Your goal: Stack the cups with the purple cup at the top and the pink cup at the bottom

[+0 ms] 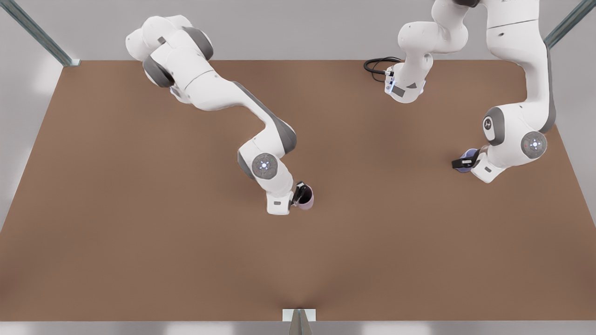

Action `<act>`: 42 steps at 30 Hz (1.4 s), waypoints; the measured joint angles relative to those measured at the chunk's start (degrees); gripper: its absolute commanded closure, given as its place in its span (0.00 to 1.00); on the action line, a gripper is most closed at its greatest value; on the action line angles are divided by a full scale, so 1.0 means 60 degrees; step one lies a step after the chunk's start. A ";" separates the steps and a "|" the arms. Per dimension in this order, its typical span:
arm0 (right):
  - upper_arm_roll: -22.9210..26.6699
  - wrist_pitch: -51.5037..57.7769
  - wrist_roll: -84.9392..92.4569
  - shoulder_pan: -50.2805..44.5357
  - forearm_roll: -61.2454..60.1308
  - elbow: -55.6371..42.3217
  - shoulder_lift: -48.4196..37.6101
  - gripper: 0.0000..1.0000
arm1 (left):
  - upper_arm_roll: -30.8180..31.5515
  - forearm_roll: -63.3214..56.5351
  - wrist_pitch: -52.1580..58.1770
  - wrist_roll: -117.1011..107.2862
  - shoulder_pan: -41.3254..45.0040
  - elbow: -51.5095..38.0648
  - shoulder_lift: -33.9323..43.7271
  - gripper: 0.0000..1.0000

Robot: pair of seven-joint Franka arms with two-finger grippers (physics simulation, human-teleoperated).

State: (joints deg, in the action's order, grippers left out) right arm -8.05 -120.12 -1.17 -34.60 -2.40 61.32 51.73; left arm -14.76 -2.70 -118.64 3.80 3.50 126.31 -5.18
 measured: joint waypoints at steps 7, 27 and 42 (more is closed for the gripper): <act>0.0872 0.0650 -0.3202 -0.1294 0.0129 -0.0909 0.1159 0.79 | -0.0846 -0.0041 -0.1814 0.0149 -0.0025 0.1445 -0.0168 0.00; 0.0425 0.1068 -0.7618 0.0980 0.0133 0.2385 -0.3190 0.00 | -0.1185 -0.0115 -0.2972 0.0542 0.0007 0.2105 -0.0869 0.59; 0.0629 0.4045 -0.4220 0.6147 0.1200 0.3689 -0.6105 0.00 | 0.1376 -0.0094 -0.1059 0.0417 0.0592 -0.2128 -0.0938 0.79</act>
State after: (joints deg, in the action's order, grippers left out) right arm -4.28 -95.85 -26.49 2.28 4.80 83.45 15.11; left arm -6.51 -3.27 -124.99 6.31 7.05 113.55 -10.80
